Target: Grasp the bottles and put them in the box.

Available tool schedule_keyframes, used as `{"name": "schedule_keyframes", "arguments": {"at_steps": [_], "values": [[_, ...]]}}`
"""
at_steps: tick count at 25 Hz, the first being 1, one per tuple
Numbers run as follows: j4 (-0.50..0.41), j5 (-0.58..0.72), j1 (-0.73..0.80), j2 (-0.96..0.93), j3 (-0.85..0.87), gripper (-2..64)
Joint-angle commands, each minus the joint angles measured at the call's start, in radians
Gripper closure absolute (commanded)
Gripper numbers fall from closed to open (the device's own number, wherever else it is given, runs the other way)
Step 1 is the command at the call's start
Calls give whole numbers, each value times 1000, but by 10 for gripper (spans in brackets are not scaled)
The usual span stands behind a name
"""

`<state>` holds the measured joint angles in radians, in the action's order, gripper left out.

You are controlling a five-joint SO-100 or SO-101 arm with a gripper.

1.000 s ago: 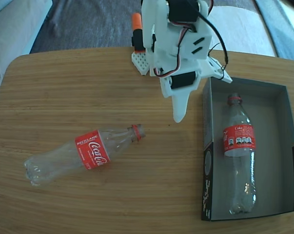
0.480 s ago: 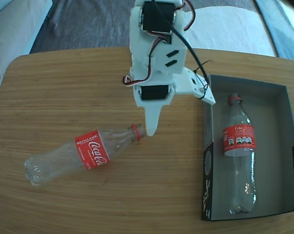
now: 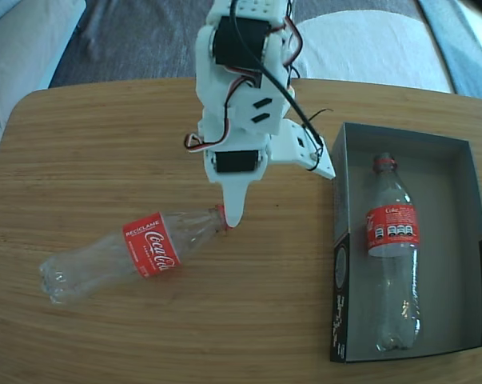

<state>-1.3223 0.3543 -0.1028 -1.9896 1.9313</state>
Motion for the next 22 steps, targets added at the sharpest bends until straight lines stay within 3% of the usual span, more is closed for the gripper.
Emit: {"name": "schedule_keyframes", "arguments": {"at_steps": [1,8,12,17,22], "values": [[37,66,-32,-9,12,331],[81,245,-123,-3,60,318],[66,256,-144,-3,66,249],[66,258,-133,-2,63,212],[81,417,-117,40,94,212]]}}
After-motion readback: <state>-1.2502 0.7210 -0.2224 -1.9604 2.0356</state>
